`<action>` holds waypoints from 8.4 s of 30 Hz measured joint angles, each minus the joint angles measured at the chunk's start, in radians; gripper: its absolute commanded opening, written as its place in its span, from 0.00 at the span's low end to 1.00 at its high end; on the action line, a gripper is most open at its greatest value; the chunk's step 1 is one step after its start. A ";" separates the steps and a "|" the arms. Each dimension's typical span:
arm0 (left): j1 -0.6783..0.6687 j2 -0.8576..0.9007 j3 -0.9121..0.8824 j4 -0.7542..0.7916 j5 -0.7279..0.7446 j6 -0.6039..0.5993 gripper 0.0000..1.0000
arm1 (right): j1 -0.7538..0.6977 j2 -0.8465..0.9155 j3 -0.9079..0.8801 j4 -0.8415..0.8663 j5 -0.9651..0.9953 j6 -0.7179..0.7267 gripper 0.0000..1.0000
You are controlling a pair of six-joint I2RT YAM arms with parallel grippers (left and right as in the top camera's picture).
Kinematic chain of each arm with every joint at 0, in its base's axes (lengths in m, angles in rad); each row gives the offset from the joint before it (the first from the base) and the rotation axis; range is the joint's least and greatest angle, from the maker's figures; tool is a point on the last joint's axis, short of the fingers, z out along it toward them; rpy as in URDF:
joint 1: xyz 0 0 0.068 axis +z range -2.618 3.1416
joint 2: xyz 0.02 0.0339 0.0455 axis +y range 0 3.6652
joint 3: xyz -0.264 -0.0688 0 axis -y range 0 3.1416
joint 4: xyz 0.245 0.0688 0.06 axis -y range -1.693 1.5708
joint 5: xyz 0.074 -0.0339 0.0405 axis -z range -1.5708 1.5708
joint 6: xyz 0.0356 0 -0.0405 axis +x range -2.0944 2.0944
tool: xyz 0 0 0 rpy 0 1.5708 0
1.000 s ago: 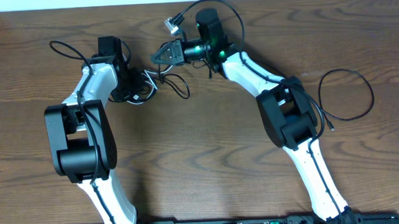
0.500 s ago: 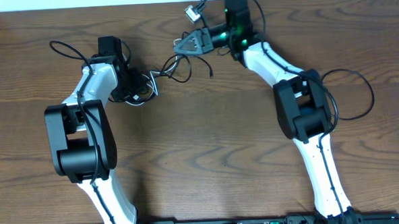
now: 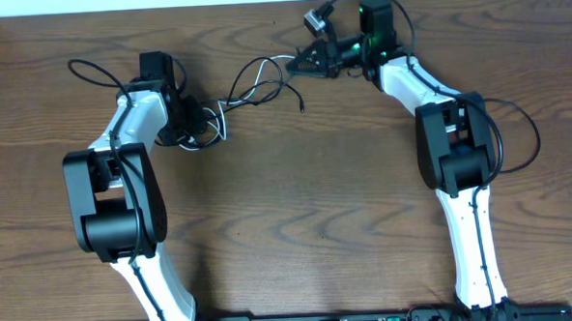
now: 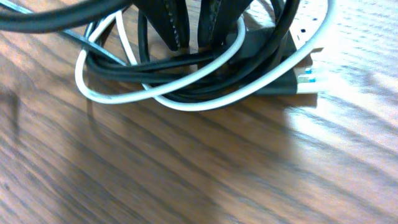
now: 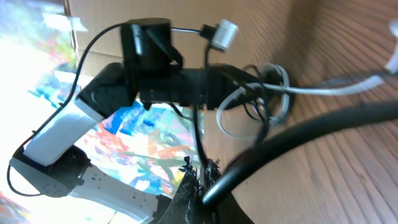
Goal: Untangle cables
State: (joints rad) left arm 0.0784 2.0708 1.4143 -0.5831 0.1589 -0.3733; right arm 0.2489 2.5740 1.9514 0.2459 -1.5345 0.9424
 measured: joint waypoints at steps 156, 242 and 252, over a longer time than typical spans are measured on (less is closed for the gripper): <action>-0.107 0.028 0.008 0.082 0.078 0.055 0.21 | -0.088 -0.696 -0.259 -1.052 1.082 -0.841 0.01; -0.078 0.021 0.019 0.064 0.140 0.115 0.79 | -0.369 -0.585 -0.546 -0.966 1.417 -0.842 0.73; -0.077 0.013 0.019 0.042 0.122 0.115 0.79 | -0.352 -0.586 -0.308 -1.166 1.267 -0.822 0.99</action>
State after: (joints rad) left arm 0.0017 2.0842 1.4338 -0.5407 0.2813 -0.2581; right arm -0.1032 1.9881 1.6432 -0.9203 -0.2672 0.1204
